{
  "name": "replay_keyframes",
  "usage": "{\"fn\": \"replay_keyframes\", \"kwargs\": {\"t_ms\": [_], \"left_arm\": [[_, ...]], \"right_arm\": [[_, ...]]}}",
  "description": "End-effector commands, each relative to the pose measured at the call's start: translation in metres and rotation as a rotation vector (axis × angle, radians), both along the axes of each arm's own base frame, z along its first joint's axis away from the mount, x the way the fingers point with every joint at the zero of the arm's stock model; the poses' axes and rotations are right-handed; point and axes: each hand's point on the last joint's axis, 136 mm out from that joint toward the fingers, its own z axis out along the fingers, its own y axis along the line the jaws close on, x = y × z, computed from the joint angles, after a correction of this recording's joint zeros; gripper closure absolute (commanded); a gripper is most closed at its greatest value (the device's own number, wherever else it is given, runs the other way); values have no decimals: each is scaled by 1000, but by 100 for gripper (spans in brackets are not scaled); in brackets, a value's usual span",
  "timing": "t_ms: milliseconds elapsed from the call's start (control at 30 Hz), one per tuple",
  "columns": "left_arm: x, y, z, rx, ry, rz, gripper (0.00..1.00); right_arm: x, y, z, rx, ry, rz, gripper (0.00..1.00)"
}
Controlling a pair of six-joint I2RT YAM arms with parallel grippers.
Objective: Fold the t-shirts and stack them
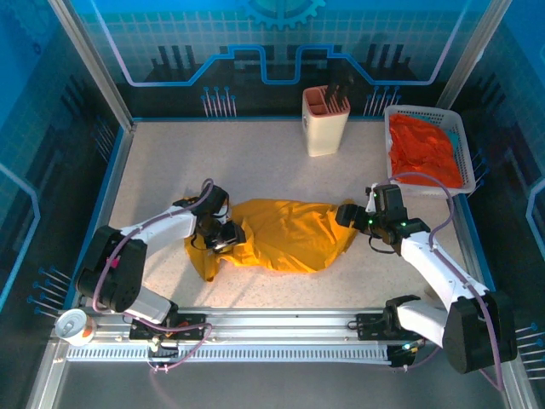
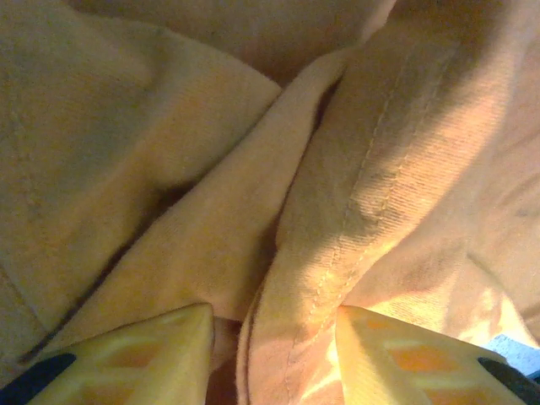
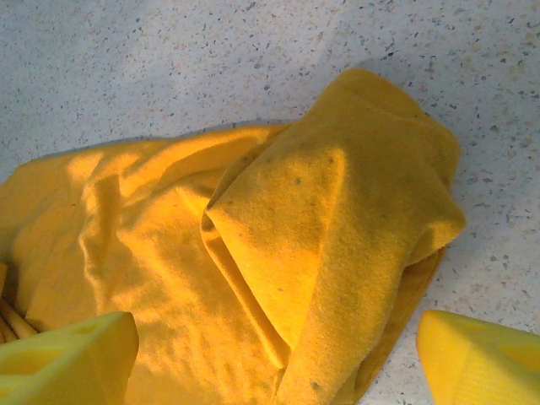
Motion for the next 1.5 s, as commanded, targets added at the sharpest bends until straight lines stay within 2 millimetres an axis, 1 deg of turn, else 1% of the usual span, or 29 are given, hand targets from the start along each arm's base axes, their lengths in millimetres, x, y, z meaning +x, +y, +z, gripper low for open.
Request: {"fn": "replay_keyframes", "kwargs": {"t_ms": [0,67,167,233,300,367,467,533,600,700,833,900,967,1033,1067,1100,1133,1200,1333,1400,1467], "left_arm": [[0,-11,1,-37,13,5,59],[2,-17,4,-42,4,-6,63],[3,-23,9,-46,-9,-20,75],[4,-20,13,-32,-22,-17,87],[6,-14,22,0,-47,-14,95],[8,-7,34,35,-77,-13,100],[10,3,57,70,-121,-12,100],[11,10,72,93,-151,-12,100],[11,16,82,116,-169,-17,100],[10,29,92,161,-186,-13,100],[9,45,100,190,-209,14,100],[8,48,101,190,-214,22,100],[6,49,100,190,-208,22,100],[4,49,95,184,-194,20,99],[3,48,93,181,-189,17,98],[2,47,89,177,-182,17,97],[2,47,87,172,-178,18,96],[0,45,81,162,-169,20,91],[1,43,75,147,-165,25,89],[2,40,74,134,-166,28,89],[4,39,74,125,-169,31,93]], "right_arm": [[0,-2,0,13,-5,-12,14],[1,-2,1,12,-6,-14,14],[0,-3,0,4,-2,-15,14],[-1,-7,-1,-13,6,-28,13],[-3,-11,-3,-32,18,-39,13],[-8,-19,-9,-70,49,-64,15],[-13,-24,-18,-84,86,-71,24],[-15,-21,-25,-67,105,-59,30],[-15,-14,-31,-33,115,-44,35],[-11,-3,-36,23,117,-16,37],[-2,3,-47,33,158,-3,41],[3,5,-52,37,169,3,42],[9,8,-54,52,168,6,47],[15,12,-54,67,162,11,60],[18,14,-53,75,157,12,65],[20,16,-52,82,156,17,74],[22,18,-51,88,157,18,78],[24,20,-50,89,160,24,82],[23,22,-52,81,168,33,94],[23,22,-52,80,169,37,100],[21,22,-54,78,177,40,100]]}}
